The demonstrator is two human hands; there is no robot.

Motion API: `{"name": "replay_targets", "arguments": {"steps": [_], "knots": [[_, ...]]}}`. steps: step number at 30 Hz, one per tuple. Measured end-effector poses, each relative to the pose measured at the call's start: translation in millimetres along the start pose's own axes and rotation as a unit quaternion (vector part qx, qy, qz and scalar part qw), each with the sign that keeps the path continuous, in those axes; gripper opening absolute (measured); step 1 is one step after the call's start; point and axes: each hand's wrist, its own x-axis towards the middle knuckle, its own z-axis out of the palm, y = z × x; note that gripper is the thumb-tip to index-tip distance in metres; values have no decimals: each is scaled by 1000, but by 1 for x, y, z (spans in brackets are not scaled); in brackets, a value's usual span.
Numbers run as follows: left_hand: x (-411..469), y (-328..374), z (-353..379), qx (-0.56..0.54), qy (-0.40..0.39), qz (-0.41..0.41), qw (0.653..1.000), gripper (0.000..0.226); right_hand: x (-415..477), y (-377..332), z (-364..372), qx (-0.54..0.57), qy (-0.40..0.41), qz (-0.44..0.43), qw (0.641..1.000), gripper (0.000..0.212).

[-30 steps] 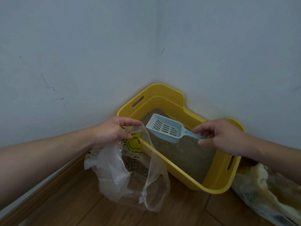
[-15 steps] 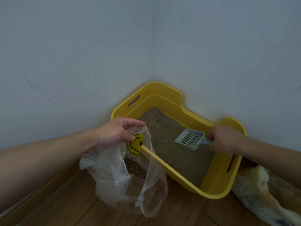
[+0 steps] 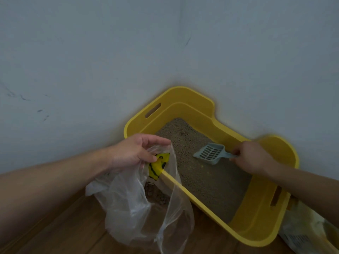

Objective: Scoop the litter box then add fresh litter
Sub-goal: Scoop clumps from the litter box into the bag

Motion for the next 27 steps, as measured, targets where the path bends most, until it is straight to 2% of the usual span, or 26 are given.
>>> {"name": "replay_targets", "arguments": {"steps": [7, 18, 23, 27], "knots": [[4, -1, -3, -14, -35, -14, 999, 57, 24, -18, 15, 44, 30, -25, 998, 20], [8, 2, -4, 28, -47, -29, 998, 57, 70, -58, 25, 108, 78, -41, 990, 27], [8, 9, -2, 60, -64, -53, 995, 59, 83, -76, 28, 112, 80, -44, 990, 25], [8, 12, -2, 89, -60, -59, 993, 56, 84, -82, 39, 73, 63, -41, 994, 19]]}}
